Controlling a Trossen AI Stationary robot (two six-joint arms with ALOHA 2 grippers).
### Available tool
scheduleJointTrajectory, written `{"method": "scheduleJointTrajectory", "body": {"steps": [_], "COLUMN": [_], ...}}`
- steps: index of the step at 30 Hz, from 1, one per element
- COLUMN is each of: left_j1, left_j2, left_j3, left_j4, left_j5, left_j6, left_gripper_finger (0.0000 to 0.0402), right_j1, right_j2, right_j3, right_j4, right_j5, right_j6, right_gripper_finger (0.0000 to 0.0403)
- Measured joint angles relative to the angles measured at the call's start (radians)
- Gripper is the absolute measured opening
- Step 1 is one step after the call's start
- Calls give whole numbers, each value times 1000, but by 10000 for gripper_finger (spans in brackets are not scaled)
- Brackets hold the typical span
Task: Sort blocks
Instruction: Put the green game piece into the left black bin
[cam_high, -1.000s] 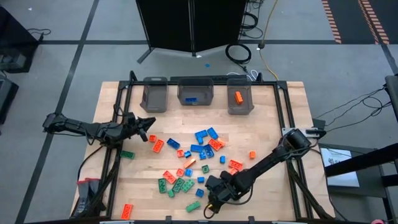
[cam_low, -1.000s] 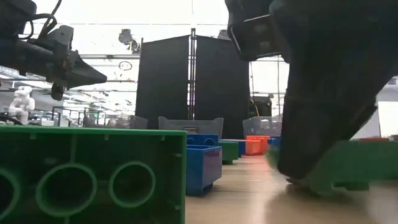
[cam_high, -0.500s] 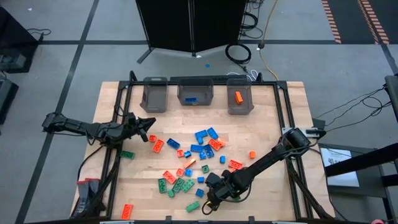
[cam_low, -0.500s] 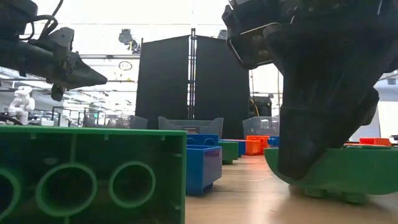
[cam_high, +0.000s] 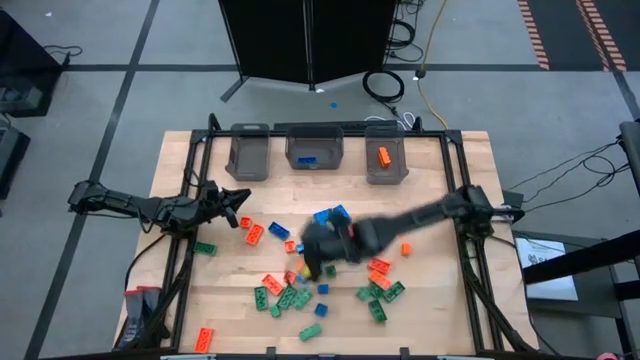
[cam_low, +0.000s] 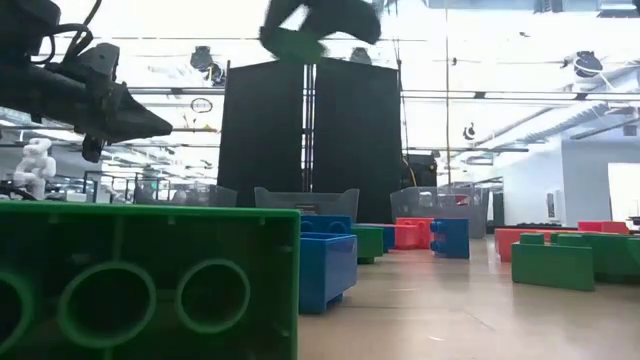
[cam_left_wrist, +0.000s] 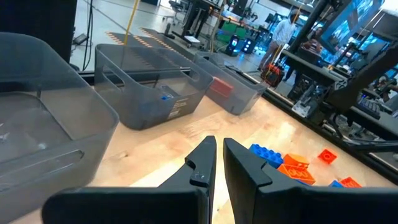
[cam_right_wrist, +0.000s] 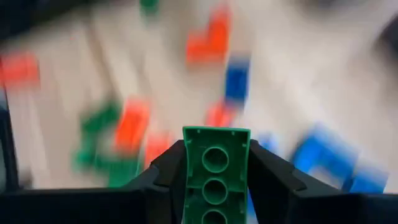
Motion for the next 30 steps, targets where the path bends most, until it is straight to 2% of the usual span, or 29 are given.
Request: {"method": "scheduleJointTrajectory", "body": {"steps": [4,8,10,13,16,21,26,30], "left_j1": [0,0,0,0,0,0,0,0], "left_j2": [0,0,1,7,16,28,35,35], "left_j3": [0,0,0,0,0,0,0,0], "left_j4": [0,0,0,0,1,0,1,0], "left_j5": [-1,-1,-2,-3,-2,-2,-1,0], "left_j6": [0,0,0,-1,-1,-1,-1,-2], "left_gripper_finger": [33,33,33,33,33,33,33,33], "right_j1": [-164,-313,-373,-437,-472,-495,-504,-541], "right_j2": [3,17,47,115,204,386,526,538], "right_j3": [19,18,20,21,35,235,450,437], "right_j4": [196,447,591,823,955,888,766,762], "right_j5": [5,-51,-75,-187,-276,-350,-359,-357], "right_j6": [-195,-298,-322,-314,-261,-268,-327,-290], "right_gripper_finger": [121,121,121,121,121,121,121,121]}}
